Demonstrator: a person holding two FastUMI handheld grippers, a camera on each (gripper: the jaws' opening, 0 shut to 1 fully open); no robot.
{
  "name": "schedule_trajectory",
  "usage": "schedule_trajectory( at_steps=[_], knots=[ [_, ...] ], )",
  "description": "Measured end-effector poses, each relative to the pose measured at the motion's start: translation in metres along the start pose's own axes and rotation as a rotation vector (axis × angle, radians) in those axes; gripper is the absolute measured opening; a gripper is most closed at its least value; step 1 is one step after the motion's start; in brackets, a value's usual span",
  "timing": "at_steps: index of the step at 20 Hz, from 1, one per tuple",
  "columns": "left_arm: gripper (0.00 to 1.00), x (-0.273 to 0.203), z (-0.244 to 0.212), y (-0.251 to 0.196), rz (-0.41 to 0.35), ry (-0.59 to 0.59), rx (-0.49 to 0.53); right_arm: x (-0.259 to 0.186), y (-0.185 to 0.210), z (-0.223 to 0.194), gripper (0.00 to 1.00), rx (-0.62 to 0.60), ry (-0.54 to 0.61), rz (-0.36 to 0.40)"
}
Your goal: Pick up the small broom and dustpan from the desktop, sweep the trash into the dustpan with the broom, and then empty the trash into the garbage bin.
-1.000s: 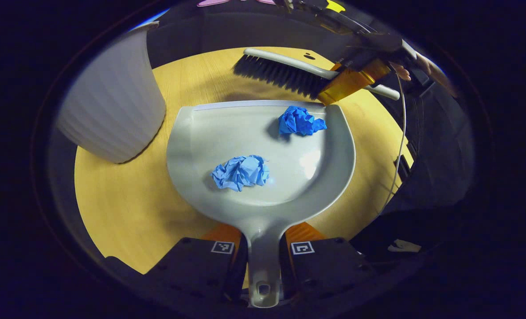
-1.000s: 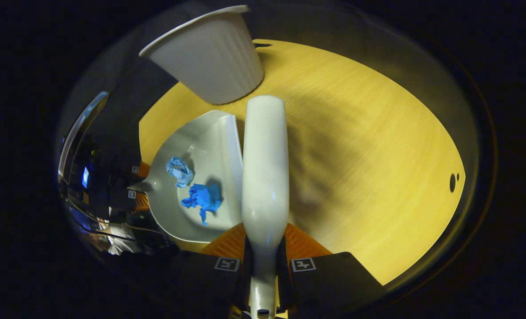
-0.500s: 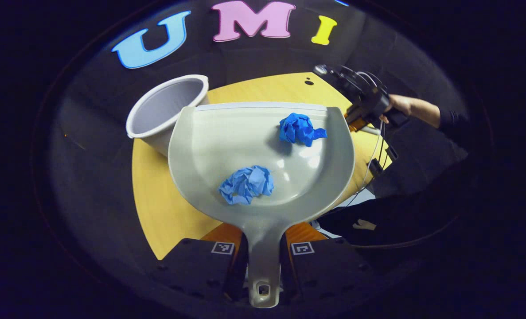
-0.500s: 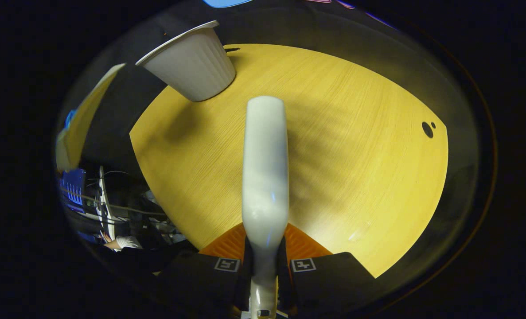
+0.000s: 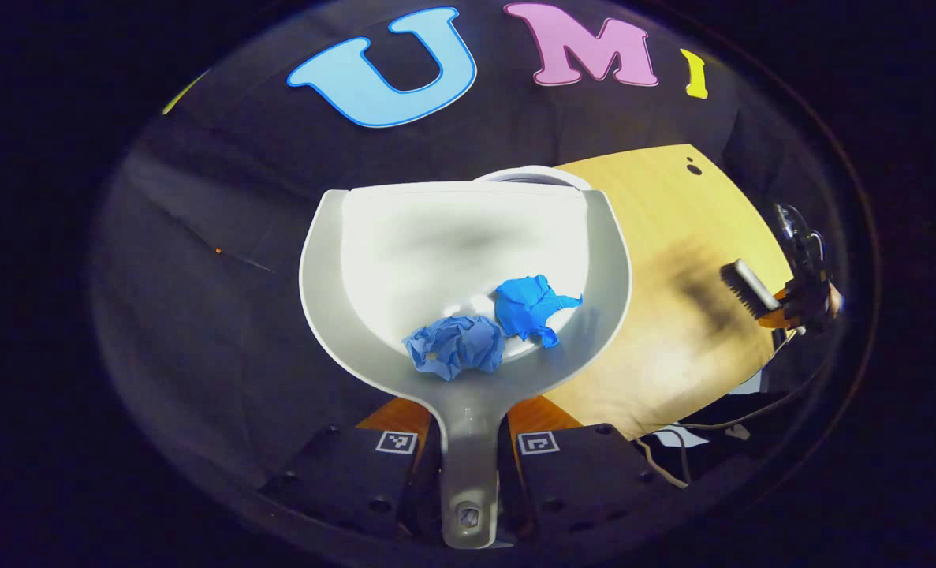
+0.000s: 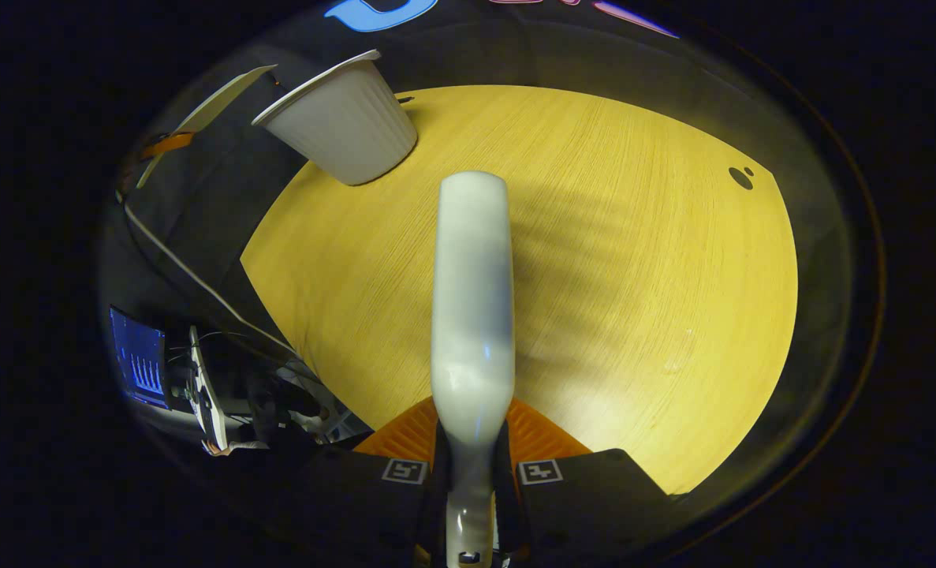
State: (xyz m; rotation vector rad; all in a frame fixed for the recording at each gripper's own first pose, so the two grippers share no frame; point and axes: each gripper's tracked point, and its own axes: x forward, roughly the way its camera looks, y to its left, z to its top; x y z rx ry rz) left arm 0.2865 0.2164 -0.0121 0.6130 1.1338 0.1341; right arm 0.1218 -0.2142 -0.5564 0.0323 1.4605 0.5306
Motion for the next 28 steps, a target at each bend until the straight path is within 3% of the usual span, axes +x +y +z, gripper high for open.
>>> schedule_trajectory(
  at_steps=[3,6,10,11,12,13,15,20,25,26,28],
  knots=[
    [0.30,0.037,0.023,0.022,0.102,0.093,0.181,-0.007,0.005,-0.006,0.24,-0.002,-0.050,-0.018],
    [0.30,0.058,0.035,0.026,0.117,0.150,0.276,-0.010,0.012,-0.012,0.28,0.003,-0.074,-0.017],
    [0.30,0.056,0.052,0.044,0.208,0.199,0.476,-0.001,-0.004,-0.020,0.28,0.036,-0.053,0.006],
    [0.30,0.053,0.053,0.048,0.238,0.209,0.518,-0.002,-0.004,-0.024,0.24,0.040,-0.053,0.006],
    [0.30,0.053,0.053,0.050,0.263,0.218,0.551,-0.003,-0.005,-0.026,0.28,0.044,-0.057,0.004],
    [0.30,0.051,0.052,0.052,0.283,0.226,0.572,-0.003,-0.004,-0.025,0.24,0.044,-0.067,0.005],
    [0.30,0.049,0.053,0.052,0.305,0.232,0.577,-0.003,-0.002,-0.026,0.28,0.060,-0.074,0.023],
    [0.30,0.048,0.051,0.048,0.306,0.156,0.481,-0.002,-0.007,-0.026,0.28,0.082,-0.076,0.020],
    [0.30,0.062,0.067,0.032,0.222,-0.089,0.377,-0.002,-0.021,-0.027,0.28,0.123,-0.059,0.002],
    [0.30,0.065,0.069,0.028,0.190,-0.140,0.372,-0.002,-0.023,-0.027,0.24,0.139,-0.059,-0.004],
    [0.30,0.075,0.066,0.028,0.106,-0.195,0.383,-0.007,-0.019,-0.027,0.31,0.188,-0.054,0.010]
  ],
)
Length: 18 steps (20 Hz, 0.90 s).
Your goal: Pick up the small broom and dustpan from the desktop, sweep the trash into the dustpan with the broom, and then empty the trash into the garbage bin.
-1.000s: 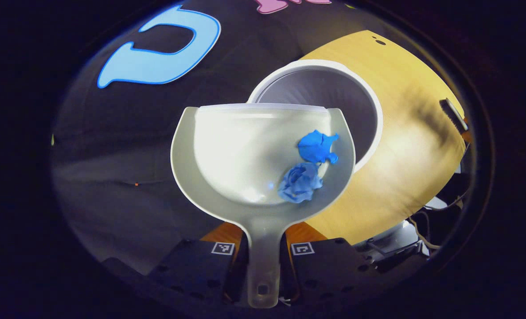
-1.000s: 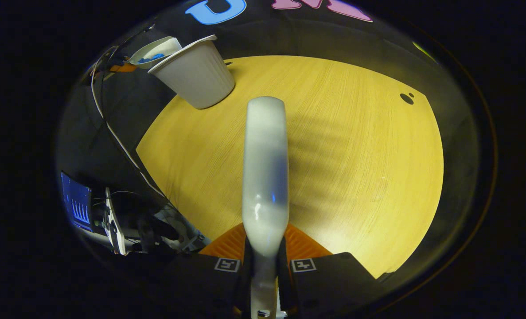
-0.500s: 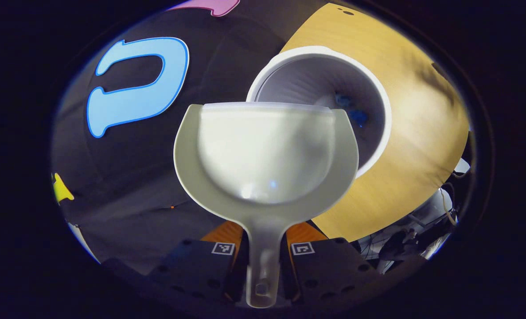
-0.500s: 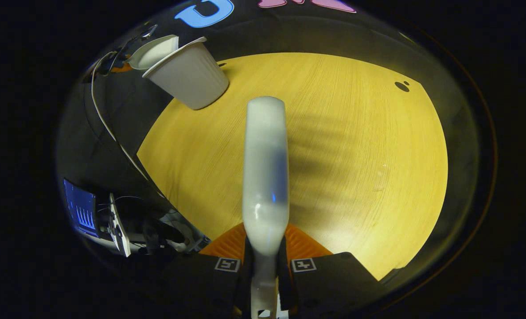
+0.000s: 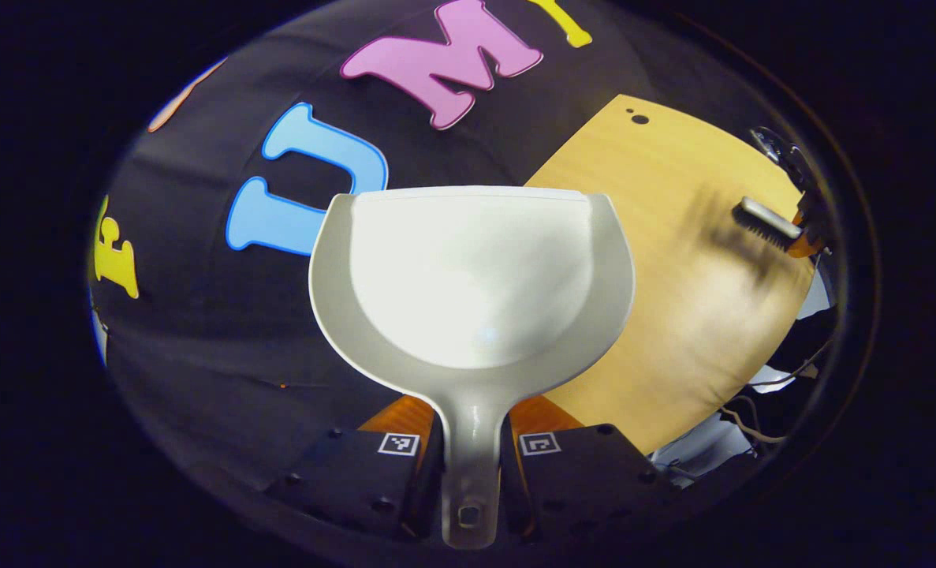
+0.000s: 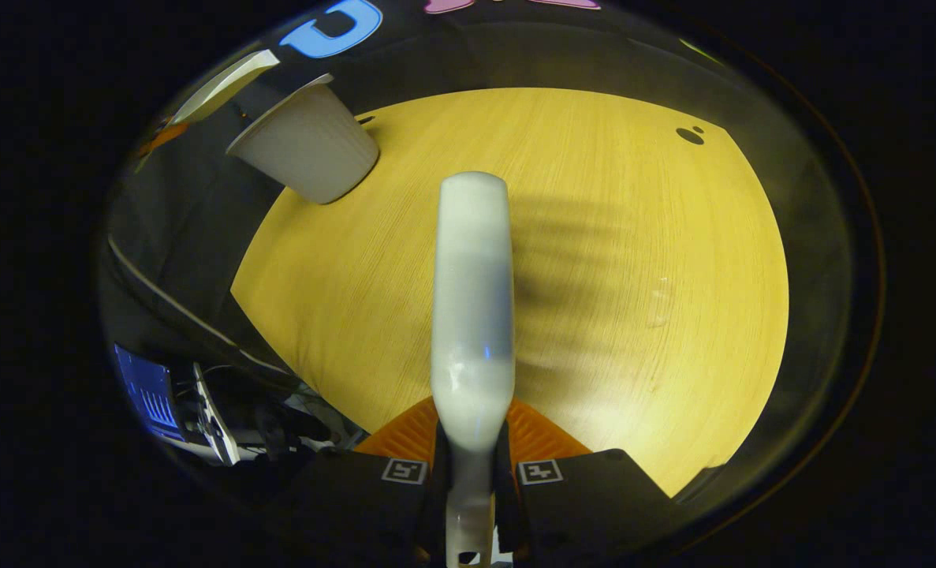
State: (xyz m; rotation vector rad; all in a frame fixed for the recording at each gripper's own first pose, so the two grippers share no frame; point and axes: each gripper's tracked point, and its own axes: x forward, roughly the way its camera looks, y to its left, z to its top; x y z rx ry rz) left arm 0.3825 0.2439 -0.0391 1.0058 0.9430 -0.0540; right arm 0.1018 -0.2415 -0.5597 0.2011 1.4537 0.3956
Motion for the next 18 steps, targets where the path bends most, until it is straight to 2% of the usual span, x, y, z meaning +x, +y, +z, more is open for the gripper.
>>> schedule_trajectory(
  at_steps=[1,3,6,7,8,9,10,11,14,15,17,18],
  knots=[
    [0.30,0.005,0.001,-0.001,-0.041,-0.045,0.002,-0.002,0.000,-0.001,0.28,0.016,0.006,0.006],
    [0.29,0.016,-0.003,-0.002,-0.087,-0.122,-0.017,-0.004,-0.007,-0.001,0.28,0.012,0.003,-0.030],
    [0.30,0.024,-0.012,-0.009,-0.161,-0.182,-0.090,-0.009,-0.018,-0.005,0.28,0.016,-0.004,-0.072],
    [0.29,0.025,-0.010,-0.012,-0.190,-0.200,-0.118,-0.008,-0.017,-0.007,0.32,0.027,-0.007,-0.076],
    [0.30,0.031,-0.013,-0.015,-0.215,-0.210,-0.152,-0.005,-0.016,-0.009,0.28,0.036,-0.007,-0.083],
    [0.30,0.041,-0.017,-0.021,-0.238,-0.214,-0.192,0.000,-0.013,-0.012,0.28,0.042,0.001,-0.089],
    [0.30,0.040,-0.021,-0.036,-0.261,-0.209,-0.246,0.005,-0.014,-0.015,0.31,0.044,0.010,-0.099],
    [0.29,0.047,-0.028,-0.049,-0.284,-0.197,-0.299,0.009,-0.016,-0.018,0.28,0.049,0.016,-0.110],
    [0.30,0.085,-0.048,-0.089,-0.350,-0.110,-0.424,0.030,-0.013,-0.027,0.28,0.095,0.055,-0.118],
    [0.30,0.102,-0.049,-0.114,-0.370,-0.069,-0.466,0.036,-0.013,-0.027,0.24,0.096,0.063,-0.131],
    [0.30,0.136,-0.056,-0.156,-0.409,-0.002,-0.547,0.049,-0.019,-0.024,0.28,0.060,0.081,-0.183],
    [0.30,0.152,-0.065,-0.172,-0.414,0.042,-0.577,0.056,-0.024,-0.022,0.23,0.047,0.090,-0.213]
  ],
)
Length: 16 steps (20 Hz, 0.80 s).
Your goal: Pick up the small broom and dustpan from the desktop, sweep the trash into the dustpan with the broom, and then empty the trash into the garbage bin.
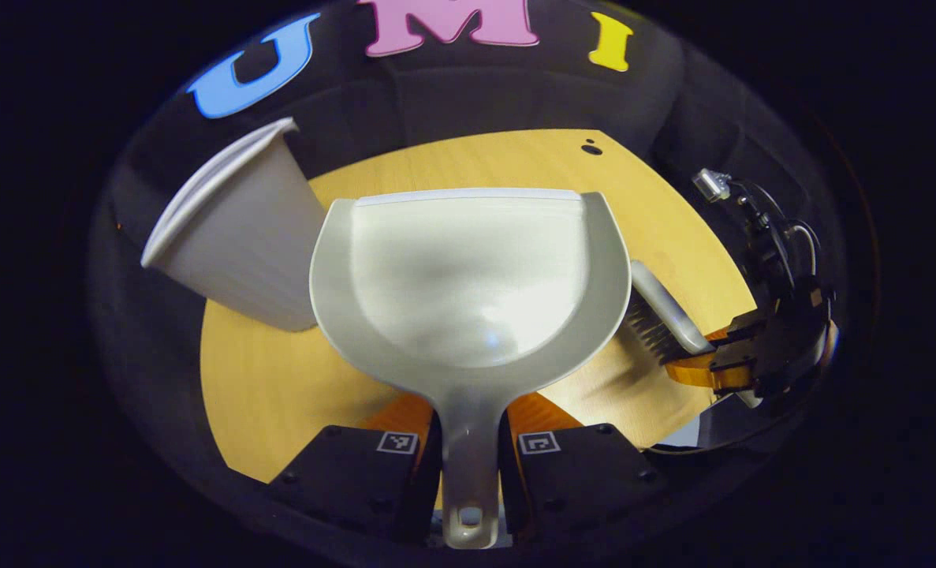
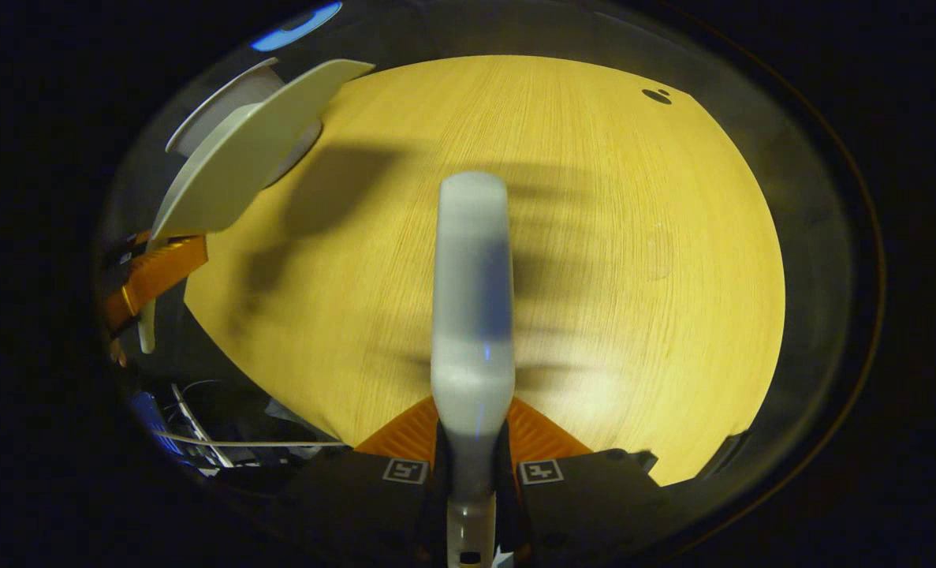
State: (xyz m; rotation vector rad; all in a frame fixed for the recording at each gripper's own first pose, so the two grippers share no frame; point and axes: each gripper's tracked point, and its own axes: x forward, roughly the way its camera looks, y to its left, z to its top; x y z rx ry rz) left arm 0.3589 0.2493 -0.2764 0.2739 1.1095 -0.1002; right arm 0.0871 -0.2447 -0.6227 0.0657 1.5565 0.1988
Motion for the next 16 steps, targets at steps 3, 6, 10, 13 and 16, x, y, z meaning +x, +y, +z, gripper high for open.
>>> schedule_trajectory(
  at_steps=[3,6,10,13,16],
  knots=[
    [0.30,0.020,-0.036,0.011,0.033,0.117,-0.058,0.021,0.006,0.005,0.28,0.062,0.033,-0.021],
    [0.30,0.028,-0.047,0.010,0.008,0.176,-0.101,0.032,0.010,0.021,0.28,0.127,0.036,-0.020],
    [0.30,0.031,-0.049,0.011,0.006,0.189,-0.125,0.041,0.018,0.030,0.28,0.126,0.058,-0.032],
    [0.30,0.033,-0.057,0.008,0.004,0.234,-0.178,0.043,0.023,0.034,0.28,0.124,0.071,-0.034],
    [0.30,0.029,-0.057,0.010,0.006,0.244,-0.213,0.045,0.025,0.037,0.28,0.156,0.079,-0.025]
  ],
)
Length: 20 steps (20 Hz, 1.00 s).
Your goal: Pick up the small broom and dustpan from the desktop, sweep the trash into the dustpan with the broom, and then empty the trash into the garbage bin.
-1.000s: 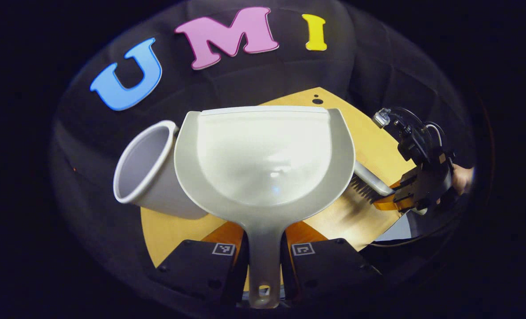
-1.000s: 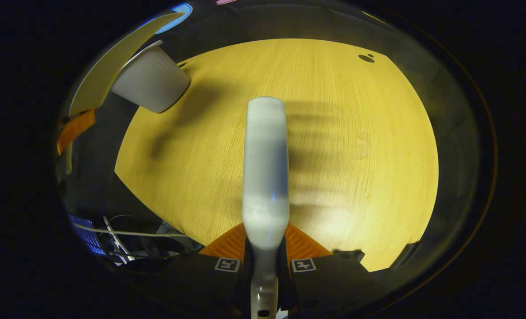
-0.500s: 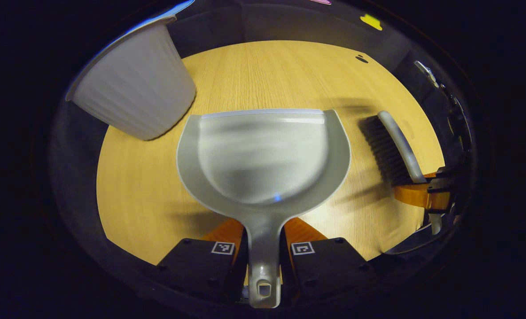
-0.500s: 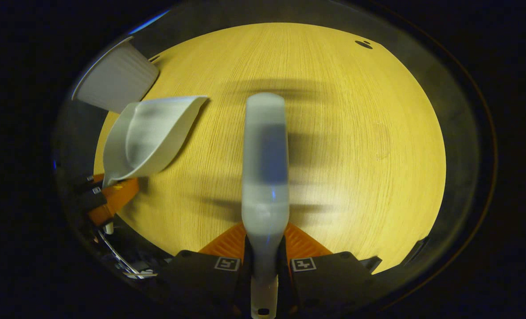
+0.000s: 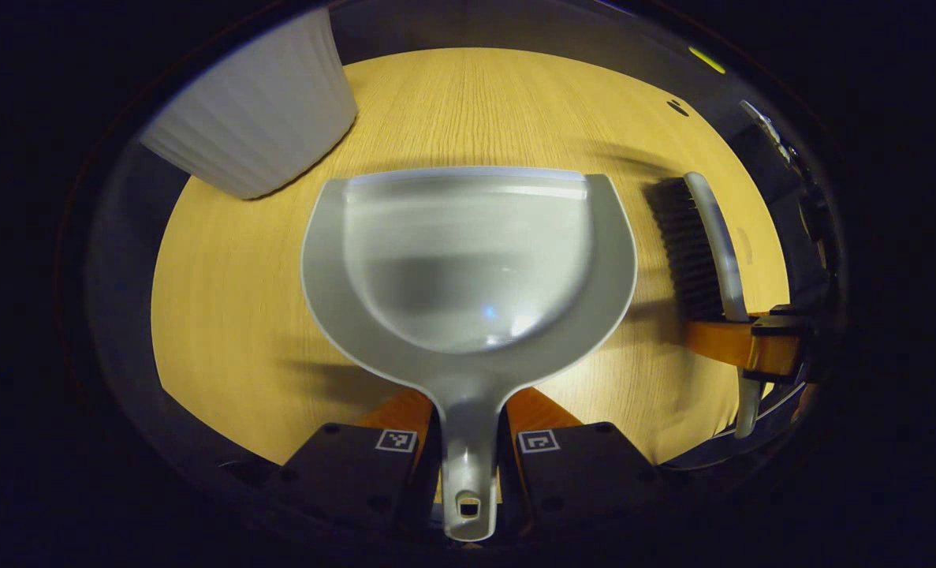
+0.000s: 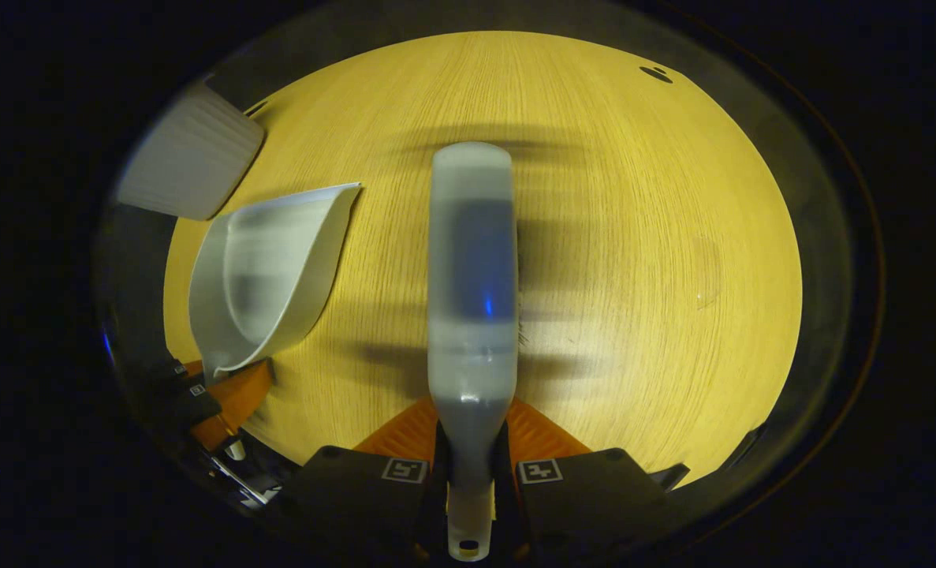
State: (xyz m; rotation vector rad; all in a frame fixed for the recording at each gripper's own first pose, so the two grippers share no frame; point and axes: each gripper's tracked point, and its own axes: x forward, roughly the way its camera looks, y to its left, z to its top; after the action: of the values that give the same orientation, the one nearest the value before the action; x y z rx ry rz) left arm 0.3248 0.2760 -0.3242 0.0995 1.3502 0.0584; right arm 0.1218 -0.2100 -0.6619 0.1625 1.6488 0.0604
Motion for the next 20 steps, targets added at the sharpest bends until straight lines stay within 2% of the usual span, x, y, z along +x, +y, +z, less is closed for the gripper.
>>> schedule_trajectory(
  at_steps=[2,3,4,6,7,8,9,10,11,12,13,14,15,16,18,20],
  knots=[
    [0.30,-0.003,0.000,-0.001,0.005,0.012,-0.004,-0.001,0.001,-0.001,0.30,-0.015,0.005,0.002],
    [0.30,-0.003,-0.001,-0.001,0.006,0.019,-0.008,-0.003,0.002,-0.002,0.27,-0.023,0.003,0.006],
    [0.31,-0.003,-0.001,-0.003,-0.008,0.027,-0.010,-0.003,0.001,0.000,0.36,-0.029,-0.002,0.007],
    [0.34,-0.005,-0.001,-0.011,-0.062,0.040,-0.021,-0.013,0.005,0.003,0.47,-0.032,-0.031,0.029],
    [0.39,-0.009,-0.002,-0.014,-0.070,0.046,-0.031,-0.016,0.010,0.002,0.58,-0.031,-0.043,0.046],
    [0.67,-0.011,-0.004,-0.014,-0.069,0.049,-0.031,-0.023,0.012,0.004,0.60,-0.029,-0.060,0.056],
    [0.72,-0.015,-0.005,-0.012,-0.059,0.049,-0.021,-0.029,0.013,0.005,0.61,-0.028,-0.079,0.068],
    [0.73,-0.019,-0.005,-0.009,-0.050,0.041,-0.008,-0.035,0.013,0.007,0.60,-0.024,-0.102,0.074],
    [0.74,-0.024,-0.003,-0.006,-0.034,0.027,0.004,-0.043,0.014,0.007,0.68,-0.018,-0.120,0.086],
    [0.77,-0.031,-0.001,-0.002,-0.015,0.008,0.015,-0.051,0.014,0.008,0.89,-0.014,-0.144,0.094],
    [0.77,-0.039,0.002,0.002,-0.002,-0.017,0.029,-0.060,0.015,0.010,0.89,-0.012,-0.170,0.104],
    [0.77,-0.050,0.005,0.005,0.010,-0.046,0.041,-0.072,0.014,0.010,0.95,-0.016,-0.202,0.108],
    [0.77,-0.063,0.006,0.005,0.009,-0.077,0.050,-0.088,0.014,0.009,0.92,-0.019,-0.243,0.104],
    [0.77,-0.080,0.006,0.006,0.004,-0.107,0.048,-0.105,0.013,0.009,0.96,-0.027,-0.292,0.103],
    [0.77,-0.124,0.006,0.004,-0.027,-0.194,0.033,-0.153,0.011,0.006,0.93,-0.037,-0.399,0.119],
    [0.77,-0.174,0.011,0.001,-0.077,-0.325,-0.008,-0.212,0.010,0.009,0.95,-0.009,-0.564,0.129]
  ],
)
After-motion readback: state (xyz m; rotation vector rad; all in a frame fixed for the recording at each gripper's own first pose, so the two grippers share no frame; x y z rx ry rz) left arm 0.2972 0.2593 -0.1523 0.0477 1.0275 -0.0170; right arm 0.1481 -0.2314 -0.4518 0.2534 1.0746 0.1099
